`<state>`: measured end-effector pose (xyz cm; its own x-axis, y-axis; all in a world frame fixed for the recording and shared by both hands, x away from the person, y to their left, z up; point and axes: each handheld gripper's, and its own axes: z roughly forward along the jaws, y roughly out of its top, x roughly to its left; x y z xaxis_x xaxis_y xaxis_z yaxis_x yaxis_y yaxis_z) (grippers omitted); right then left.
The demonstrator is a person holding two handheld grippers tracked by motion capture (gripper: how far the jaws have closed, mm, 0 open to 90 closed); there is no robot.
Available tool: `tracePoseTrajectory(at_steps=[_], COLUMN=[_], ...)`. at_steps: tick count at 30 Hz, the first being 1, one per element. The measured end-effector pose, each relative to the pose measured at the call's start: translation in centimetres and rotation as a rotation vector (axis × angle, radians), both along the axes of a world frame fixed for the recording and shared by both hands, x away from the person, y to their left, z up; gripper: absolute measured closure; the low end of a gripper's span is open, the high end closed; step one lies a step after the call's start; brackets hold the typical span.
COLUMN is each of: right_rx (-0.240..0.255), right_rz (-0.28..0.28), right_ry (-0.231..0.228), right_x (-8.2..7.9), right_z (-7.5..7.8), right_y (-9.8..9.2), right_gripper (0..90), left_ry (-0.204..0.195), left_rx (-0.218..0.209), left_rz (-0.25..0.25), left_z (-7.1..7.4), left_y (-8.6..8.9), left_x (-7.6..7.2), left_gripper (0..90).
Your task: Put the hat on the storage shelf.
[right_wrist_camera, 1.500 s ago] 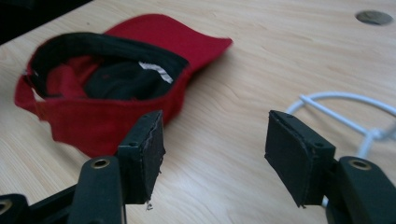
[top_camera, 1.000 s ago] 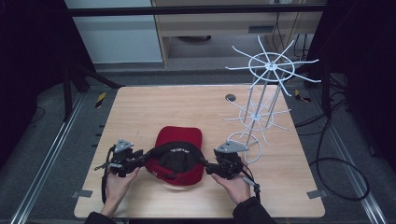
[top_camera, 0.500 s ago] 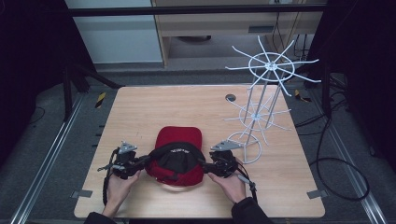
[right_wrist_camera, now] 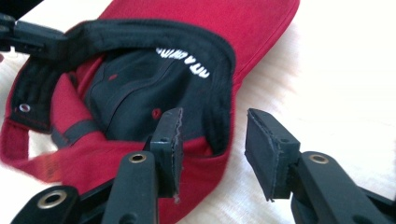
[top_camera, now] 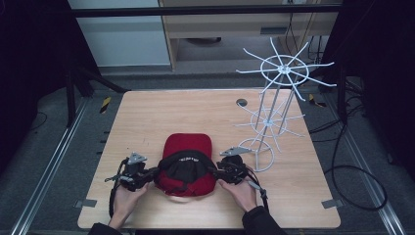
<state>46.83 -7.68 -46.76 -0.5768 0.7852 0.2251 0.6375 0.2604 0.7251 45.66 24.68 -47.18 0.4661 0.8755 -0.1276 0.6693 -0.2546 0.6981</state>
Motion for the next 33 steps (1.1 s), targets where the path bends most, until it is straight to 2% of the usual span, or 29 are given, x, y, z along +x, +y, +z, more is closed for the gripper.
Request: tracePoseTrajectory(at_steps=[1, 6, 7, 9, 10, 13, 15, 16, 20, 21, 24, 25, 26, 27, 28, 29, 30, 32, 33], right_rx=[-0.001, -0.012, -0.021, -0.041, -0.041, -0.022, -0.004, 0.025, 0.053, 0.060, 0.063, 0.071, 0.071, 0.069, 0.069, 0.068, 0.066, 0.071, 0.071], right_rz=[0.000, -0.009, -0.004, -0.008, -0.012, -0.010, -0.005, -0.001, 0.006, 0.006, 0.006, 0.005, 0.005, 0.006, 0.006, 0.009, 0.010, 0.007, 0.007], right_ry=[-0.013, -0.011, -0.001, -0.011, -0.021, -0.023, -0.039, -0.049, -0.082, -0.085, -0.100, -0.105, -0.105, -0.112, -0.112, -0.116, -0.128, -0.126, -0.126], right_x=[0.1, 0.4, 0.6, 0.5, 0.4, 0.3, 0.1, 0.0, -0.3, -0.4, -0.6, -0.7, -0.7, -0.8, -0.8, -0.9, -0.9, -1.0, -1.0], right_z=[0.1, -0.1, -0.4, -0.4, -0.3, 0.0, 0.6, 1.1, 2.2, 2.6, 2.9, 3.1, 3.1, 3.2, 3.2, 3.3, 3.5, 3.6, 3.6], right_y=[-0.1, 0.0, 0.2, 0.4, 0.4, 0.3, 0.2, 0.2, 0.3, 0.4, 0.5, 0.6, 0.6, 0.7, 0.7, 0.7, 0.8, 0.9, 0.9], right_gripper=[57.1, 64.0, 73.9, 84.6, 86.2, 87.8, 88.2, 88.3, 88.3, 88.3, 88.3, 88.2, 88.2, 88.2, 88.2, 88.2, 88.2, 88.2, 88.2], left_ry=[0.002, 0.005, 0.002, 0.002, 0.002, -0.001, 0.000, 0.000, -0.003, -0.012, -0.035, -0.074, -0.074, -0.092, -0.092, -0.099, -0.106, -0.114, -0.114], left_rx=[0.000, 0.001, 0.004, 0.007, 0.008, 0.009, 0.013, 0.014, 0.010, -0.009, -0.024, -0.064, -0.064, -0.109, -0.109, -0.127, -0.143, -0.151, -0.151], left_rz=[-0.001, -0.008, -0.011, -0.013, -0.012, -0.009, -0.011, -0.014, -0.016, -0.013, -0.015, -0.022, -0.022, -0.053, -0.053, -0.071, -0.113, -0.158, -0.158], left_z=[0.0, -0.1, -0.1, -0.1, -0.2, -0.2, -0.2, -0.2, -0.2, 0.1, 0.7, 1.8, 1.8, 2.8, 2.8, 3.3, 4.0, 4.5, 4.5], left_y=[0.0, -0.2, -0.3, -0.4, -0.4, -0.5, -0.6, -0.6, -0.5, -0.4, -0.3, -0.4, -0.4, -0.8, -0.8, -1.1, -2.1, -3.4, -3.4], left_x=[0.0, 0.0, -0.1, -0.1, 0.0, 0.0, 0.1, 0.1, 0.2, 0.1, 0.0, -0.5, -0.5, -1.1, -1.1, -1.4, -2.0, -2.5, -2.5], left_gripper=[86.0, 86.1, 86.1, 86.1, 86.1, 86.0, 85.8, 85.5, 82.2, 79.5, 71.3, 68.1, 66.7, 63.9, 61.9, 61.9, 58.2, 55.2, 54.0])
